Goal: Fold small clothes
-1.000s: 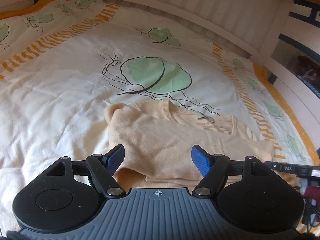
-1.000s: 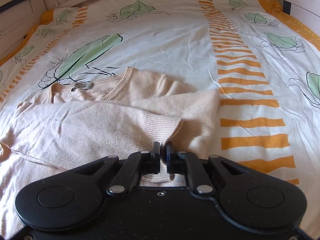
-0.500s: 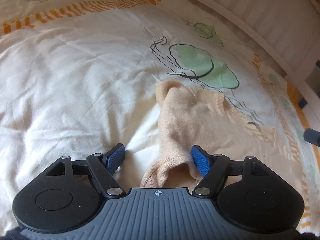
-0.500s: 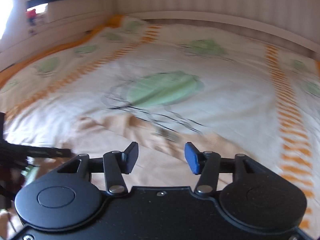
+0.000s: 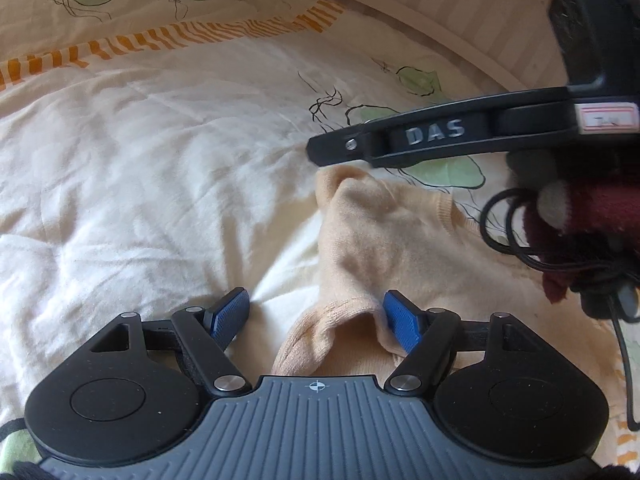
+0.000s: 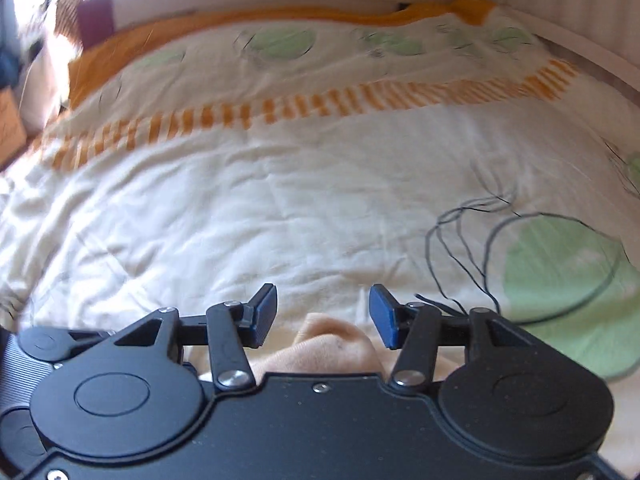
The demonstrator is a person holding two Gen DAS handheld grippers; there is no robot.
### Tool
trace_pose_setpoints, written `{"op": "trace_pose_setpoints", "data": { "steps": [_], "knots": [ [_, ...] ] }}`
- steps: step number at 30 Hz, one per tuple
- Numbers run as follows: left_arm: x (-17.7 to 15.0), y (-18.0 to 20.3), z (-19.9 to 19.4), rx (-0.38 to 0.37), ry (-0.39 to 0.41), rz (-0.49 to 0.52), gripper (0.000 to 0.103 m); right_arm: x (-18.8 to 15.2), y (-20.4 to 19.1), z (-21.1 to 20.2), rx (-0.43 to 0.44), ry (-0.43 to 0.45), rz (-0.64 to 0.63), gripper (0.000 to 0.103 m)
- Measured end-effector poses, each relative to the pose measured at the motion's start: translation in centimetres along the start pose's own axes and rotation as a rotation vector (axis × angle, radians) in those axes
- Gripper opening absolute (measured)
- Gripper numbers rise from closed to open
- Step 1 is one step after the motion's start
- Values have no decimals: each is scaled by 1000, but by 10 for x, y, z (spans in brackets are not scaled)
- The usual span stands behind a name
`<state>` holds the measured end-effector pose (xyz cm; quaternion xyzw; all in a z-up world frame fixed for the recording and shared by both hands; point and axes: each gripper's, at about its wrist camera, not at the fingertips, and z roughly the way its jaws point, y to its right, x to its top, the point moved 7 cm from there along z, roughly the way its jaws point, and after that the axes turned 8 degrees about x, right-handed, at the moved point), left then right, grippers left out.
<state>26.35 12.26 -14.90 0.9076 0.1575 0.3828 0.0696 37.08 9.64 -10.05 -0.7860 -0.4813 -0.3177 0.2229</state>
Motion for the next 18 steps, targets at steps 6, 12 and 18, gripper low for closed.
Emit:
{"op": "trace_pose_setpoints", "data": {
  "steps": [6,12,18],
  "knots": [
    [-2,2,-1,13,16,24,74,-18,-10,32,29,-204,-161,22],
    [-6,5,-2,28,30,43,74,-15,7,2,71,-78,59,21],
    [-6,6,-3,32,33,49,74,-6,65,-8,11,88,434,13]
  ]
}}
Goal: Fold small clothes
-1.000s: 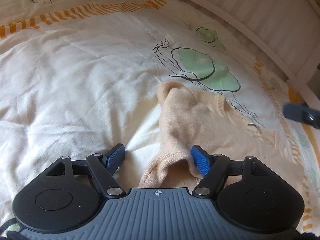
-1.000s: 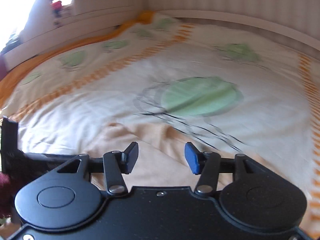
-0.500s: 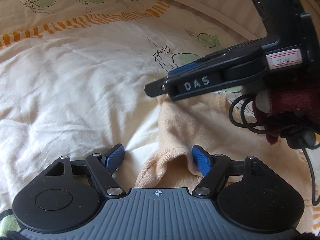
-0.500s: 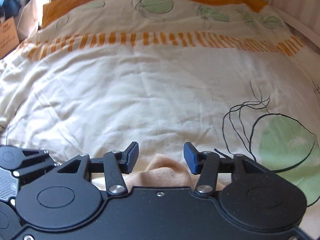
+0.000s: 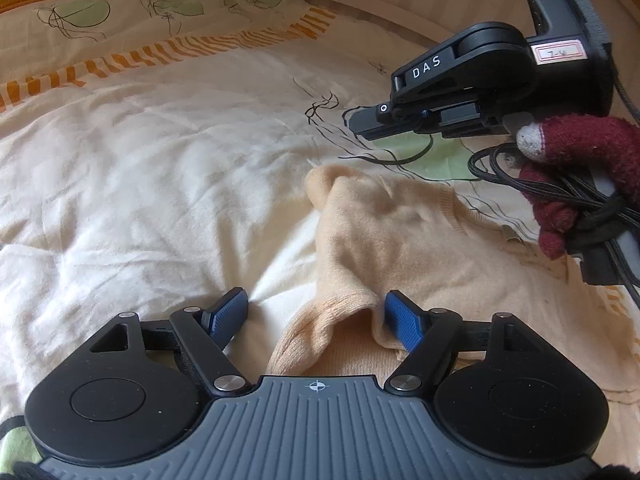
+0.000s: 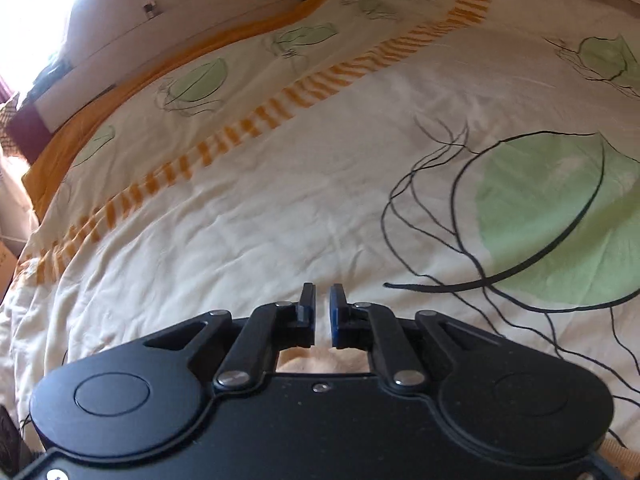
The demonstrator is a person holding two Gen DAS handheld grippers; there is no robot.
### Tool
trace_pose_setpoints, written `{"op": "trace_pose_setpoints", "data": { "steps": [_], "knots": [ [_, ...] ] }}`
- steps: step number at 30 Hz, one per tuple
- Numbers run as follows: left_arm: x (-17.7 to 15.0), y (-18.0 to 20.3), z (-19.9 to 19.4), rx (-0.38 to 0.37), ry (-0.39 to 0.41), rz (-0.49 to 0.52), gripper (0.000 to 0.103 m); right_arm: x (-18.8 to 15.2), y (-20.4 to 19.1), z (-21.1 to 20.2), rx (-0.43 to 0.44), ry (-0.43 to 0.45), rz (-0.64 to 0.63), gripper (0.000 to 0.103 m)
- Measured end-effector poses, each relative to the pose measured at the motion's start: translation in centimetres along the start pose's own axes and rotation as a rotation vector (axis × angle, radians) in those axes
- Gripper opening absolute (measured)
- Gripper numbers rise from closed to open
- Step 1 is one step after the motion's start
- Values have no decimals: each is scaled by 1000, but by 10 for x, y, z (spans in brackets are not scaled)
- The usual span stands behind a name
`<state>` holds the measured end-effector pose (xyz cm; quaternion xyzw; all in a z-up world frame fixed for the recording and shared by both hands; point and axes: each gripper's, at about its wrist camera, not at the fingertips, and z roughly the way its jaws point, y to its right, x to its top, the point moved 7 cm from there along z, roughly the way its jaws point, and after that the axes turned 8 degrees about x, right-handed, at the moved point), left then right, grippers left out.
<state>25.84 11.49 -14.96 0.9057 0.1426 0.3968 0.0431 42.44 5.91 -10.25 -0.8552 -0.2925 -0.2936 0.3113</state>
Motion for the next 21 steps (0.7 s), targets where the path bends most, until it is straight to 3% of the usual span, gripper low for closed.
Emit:
{"op": "trace_pose_setpoints", "data": {
  "steps": [2,4,6,7,9,12,16,17,18,21],
  "knots": [
    [1,-1,0,-4,-3,-4,74,2,7,4,-26,-2,7,14],
    [1,-1,1,-4,-5,-8,74,3,10,1,-40,18,3,24],
    [0,0,0,4,2,-2,74,1,3,-4,-15,25,-53,24],
    [-1,2,-1,13,9,9,75,-1,-1,-4,3,12,-74,37],
    [-4,7,-2,28,21,44,77,-6,-10,-1,21,-40,-131,52],
    [-5,9,-2,31,24,61,80,-12,-27,12,6,-120,-277,52],
    [-4,6,0,23,18,50,80,-19,-40,25,48,-176,-334,43],
    [-4,7,0,24,19,52,80,-21,-43,27,55,-192,-349,33],
    [-4,7,0,24,20,53,80,-24,-46,28,63,-215,-365,7],
    [-4,6,0,24,20,50,81,-25,-51,23,59,-214,-373,6]
  ]
}}
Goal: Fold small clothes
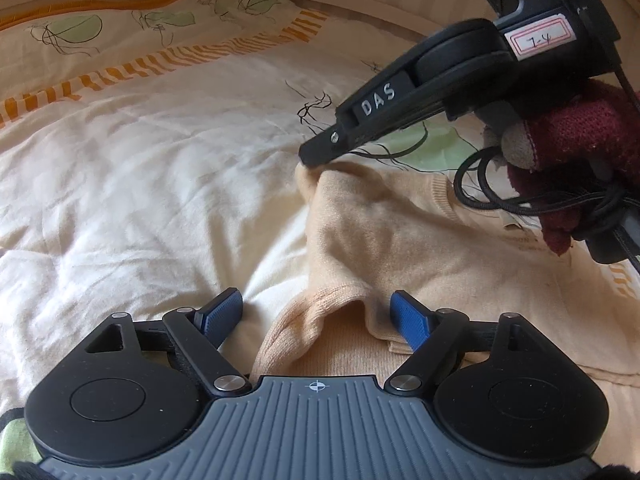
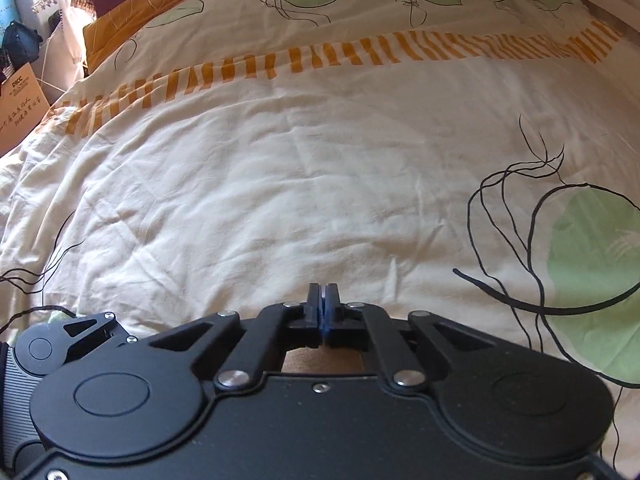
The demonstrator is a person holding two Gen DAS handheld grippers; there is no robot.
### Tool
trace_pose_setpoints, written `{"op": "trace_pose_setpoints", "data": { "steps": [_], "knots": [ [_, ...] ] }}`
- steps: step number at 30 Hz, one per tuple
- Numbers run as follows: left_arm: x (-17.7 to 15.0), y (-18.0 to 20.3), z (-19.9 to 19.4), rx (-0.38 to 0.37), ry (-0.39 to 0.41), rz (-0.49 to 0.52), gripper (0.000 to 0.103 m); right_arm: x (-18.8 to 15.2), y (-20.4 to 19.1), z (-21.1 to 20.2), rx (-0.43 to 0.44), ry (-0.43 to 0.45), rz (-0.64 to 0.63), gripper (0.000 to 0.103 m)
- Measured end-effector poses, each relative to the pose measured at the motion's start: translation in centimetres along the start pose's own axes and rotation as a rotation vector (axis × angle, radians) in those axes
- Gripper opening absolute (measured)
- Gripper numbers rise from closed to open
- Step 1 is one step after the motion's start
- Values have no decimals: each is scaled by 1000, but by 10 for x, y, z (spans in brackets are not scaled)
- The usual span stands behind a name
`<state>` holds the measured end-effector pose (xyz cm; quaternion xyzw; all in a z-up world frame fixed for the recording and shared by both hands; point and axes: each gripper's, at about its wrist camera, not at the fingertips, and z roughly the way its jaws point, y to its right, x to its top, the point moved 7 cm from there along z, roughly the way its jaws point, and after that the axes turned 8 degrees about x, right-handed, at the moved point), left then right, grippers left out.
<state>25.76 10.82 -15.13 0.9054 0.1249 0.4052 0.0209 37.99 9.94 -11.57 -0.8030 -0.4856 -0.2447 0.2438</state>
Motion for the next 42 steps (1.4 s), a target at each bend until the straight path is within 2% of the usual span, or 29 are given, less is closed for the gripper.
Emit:
{"op": "trace_pose_setpoints", "data": {
  "steps": [4,8,10,12,13,15,16,18,20,23,27,28,30,32,34,38,40,42],
  "knots": [
    [-1,1,-1,3,4,2,81,8,36,-18,-83,134,206,5],
    [-1,1,-1,3,3,2,81,5,51,-17,-118,148,284,5],
    [-1,1,-1,2,1,0,81,6,53,-18,-75,196,311,6],
    [-1,-1,-2,-2,-5,-13,81,10,55,-29,44,315,385,10],
    [-1,-2,-3,-4,-10,-25,81,11,58,-34,45,349,413,13],
    [-1,-4,-4,-7,-20,-49,81,11,63,-34,-17,309,392,15],
    [0,-5,-5,-9,-24,-61,81,8,63,-31,-81,246,339,16],
    [1,-8,-8,-9,-29,-84,81,0,58,-25,-134,151,252,16],
    [1,-10,-11,-8,-33,-107,81,-8,47,-22,-132,130,208,16],
    [1,-12,-15,-6,-32,-128,81,-18,30,-18,-146,141,154,16],
    [0,-10,-14,-4,-33,-113,81,-29,10,20,-115,46,74,16],
    [1,-11,-14,-7,-35,-115,81,-27,8,24,-109,58,58,16],
    [1,-13,-14,-13,-40,-122,81,-22,15,18,-82,127,128,15],
    [1,-14,-15,-15,-44,-133,81,-20,26,0,-110,215,192,17],
    [1,-16,-17,-18,-52,-156,81,-22,28,-20,-130,244,185,17],
    [4,-33,-28,-12,-69,-285,80,-36,7,-42,-36,217,142,17],
    [7,-45,-38,3,-43,-339,80,-44,-6,-38,0,184,119,17],
    [13,-53,-42,16,-10,-350,80,-50,-13,-24,27,153,126,17]
  ]
}}
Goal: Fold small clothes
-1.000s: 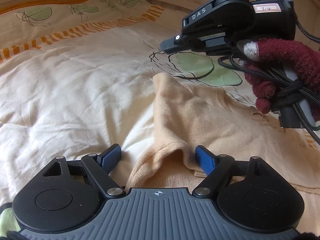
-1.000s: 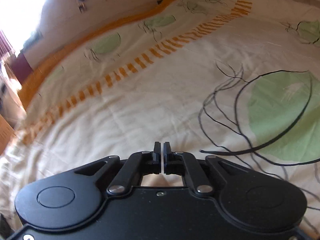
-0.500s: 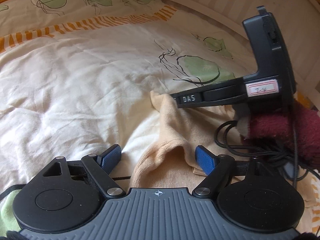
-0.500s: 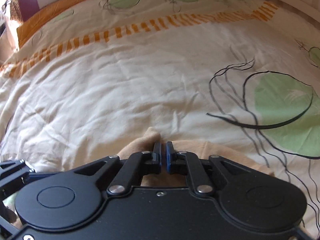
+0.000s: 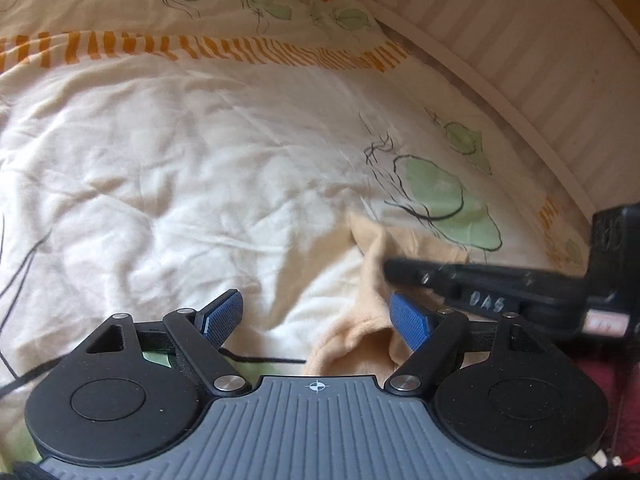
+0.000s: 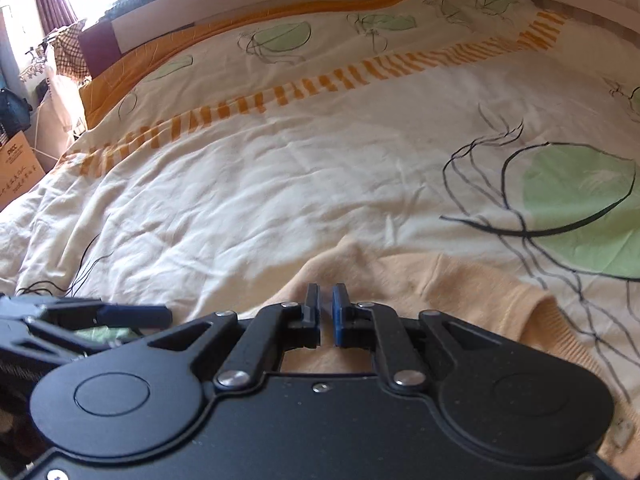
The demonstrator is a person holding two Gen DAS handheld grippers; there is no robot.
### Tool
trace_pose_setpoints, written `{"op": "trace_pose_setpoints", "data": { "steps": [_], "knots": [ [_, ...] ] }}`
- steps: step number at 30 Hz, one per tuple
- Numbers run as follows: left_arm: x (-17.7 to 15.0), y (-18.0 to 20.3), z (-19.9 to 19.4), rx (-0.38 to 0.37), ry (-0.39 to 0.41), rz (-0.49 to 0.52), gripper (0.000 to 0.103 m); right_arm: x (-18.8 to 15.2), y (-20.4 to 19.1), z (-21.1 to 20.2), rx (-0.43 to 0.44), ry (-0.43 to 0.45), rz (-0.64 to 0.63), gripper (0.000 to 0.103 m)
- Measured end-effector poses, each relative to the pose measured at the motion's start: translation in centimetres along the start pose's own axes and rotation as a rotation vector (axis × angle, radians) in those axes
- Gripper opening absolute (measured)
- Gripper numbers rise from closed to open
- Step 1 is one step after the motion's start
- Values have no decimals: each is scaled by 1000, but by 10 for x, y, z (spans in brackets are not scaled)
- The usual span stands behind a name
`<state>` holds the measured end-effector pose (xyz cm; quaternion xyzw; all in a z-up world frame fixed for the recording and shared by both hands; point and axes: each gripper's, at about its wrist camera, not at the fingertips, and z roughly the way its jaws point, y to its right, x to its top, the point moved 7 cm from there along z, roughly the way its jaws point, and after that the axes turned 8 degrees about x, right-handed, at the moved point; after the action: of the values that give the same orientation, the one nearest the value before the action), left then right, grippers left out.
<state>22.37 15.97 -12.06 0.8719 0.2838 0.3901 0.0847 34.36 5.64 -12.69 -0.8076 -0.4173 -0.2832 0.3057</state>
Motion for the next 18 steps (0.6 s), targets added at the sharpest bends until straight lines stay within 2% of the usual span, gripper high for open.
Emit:
{"op": "trace_pose_setpoints", "data": {
  "steps": [3,5,6,8,10,11,13,17,18],
  "knots": [
    [15,-5,6,24,13,-15,80,-13,-17,30,27,-51,-20,17],
    [28,-7,10,22,32,-12,80,-13,-31,40,26,-21,-55,17],
    [34,-7,12,15,37,5,80,-11,-36,43,47,-16,-34,17],
    [43,-5,20,-22,18,18,80,-9,-43,41,39,1,-33,18],
    [49,-3,33,-104,-53,-1,80,-11,-49,27,-9,39,-73,19],
    [51,-3,38,-134,-78,-30,80,-13,-50,15,-28,67,-63,24],
    [53,1,48,-207,-138,-55,80,-21,-46,-14,-87,131,-17,53],
    [48,13,59,-310,-224,-55,80,-56,-31,-85,-235,223,91,58],
    [46,16,60,-333,-239,-55,80,-67,-26,-101,-274,232,112,65]
  ]
}}
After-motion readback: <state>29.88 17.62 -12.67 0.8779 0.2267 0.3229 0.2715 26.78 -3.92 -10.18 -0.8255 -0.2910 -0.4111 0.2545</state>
